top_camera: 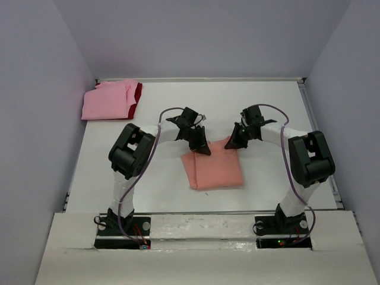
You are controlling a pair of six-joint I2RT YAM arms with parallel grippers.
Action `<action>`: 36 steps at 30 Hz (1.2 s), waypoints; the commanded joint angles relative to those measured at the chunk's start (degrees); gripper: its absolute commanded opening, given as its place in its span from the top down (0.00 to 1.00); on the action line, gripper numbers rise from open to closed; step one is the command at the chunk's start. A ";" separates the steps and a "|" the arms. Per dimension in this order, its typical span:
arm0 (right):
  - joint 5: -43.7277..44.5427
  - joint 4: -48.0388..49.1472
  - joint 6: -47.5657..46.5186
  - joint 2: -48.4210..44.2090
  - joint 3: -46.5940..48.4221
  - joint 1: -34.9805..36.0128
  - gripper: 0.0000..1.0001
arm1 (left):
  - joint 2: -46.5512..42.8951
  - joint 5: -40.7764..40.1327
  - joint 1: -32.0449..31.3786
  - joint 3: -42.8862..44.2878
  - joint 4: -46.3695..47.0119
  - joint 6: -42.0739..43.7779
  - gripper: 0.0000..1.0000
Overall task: Fold and stack the t-shirts
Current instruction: Fold the long partially folded tshirt into a neat square
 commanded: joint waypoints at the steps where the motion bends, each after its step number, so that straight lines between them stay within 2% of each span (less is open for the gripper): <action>1: 3.82 0.36 -2.46 -2.31 1.80 -0.17 1.00 | -2.88 -8.58 1.36 -1.30 -3.83 2.83 1.00; 5: 7.06 -2.02 -4.30 -2.83 2.94 -0.17 1.00 | -3.06 -10.62 1.80 -1.57 -4.81 3.01 1.00; 14: 15.24 -8.35 -8.88 -2.75 5.23 -0.17 1.00 | -2.80 -9.56 1.81 -1.04 -4.37 2.66 1.00; 18: 14.46 -9.23 -8.97 -3.97 6.55 -0.17 1.00 | -3.06 -7.28 1.81 0.54 -4.28 2.57 1.00; 21: 12.71 -11.42 -8.97 -5.73 9.61 -0.17 1.00 | -4.64 -4.82 1.37 5.35 -5.76 3.18 1.00; 27: 10.60 -16.08 -11.25 -8.98 14.46 -0.17 1.00 | -8.77 -9.03 0.93 16.00 -16.13 6.87 1.00; 30: 4.55 -19.85 -11.61 -10.21 15.17 -0.17 1.00 | -10.26 -9.56 0.93 18.38 -21.05 8.10 1.00; 31: -1.39 -20.56 -10.82 -10.13 14.82 -0.17 1.00 | -11.14 -9.21 0.93 18.21 -21.59 8.19 1.00; 33: -6.52 -23.28 -9.33 -9.08 14.02 -0.17 1.00 | -11.85 -8.60 0.84 17.34 -22.21 8.11 1.00; 36: -15.47 -25.49 -6.70 -8.63 8.50 -0.17 1.00 | -13.34 -7.19 0.75 14.35 -21.08 7.67 1.00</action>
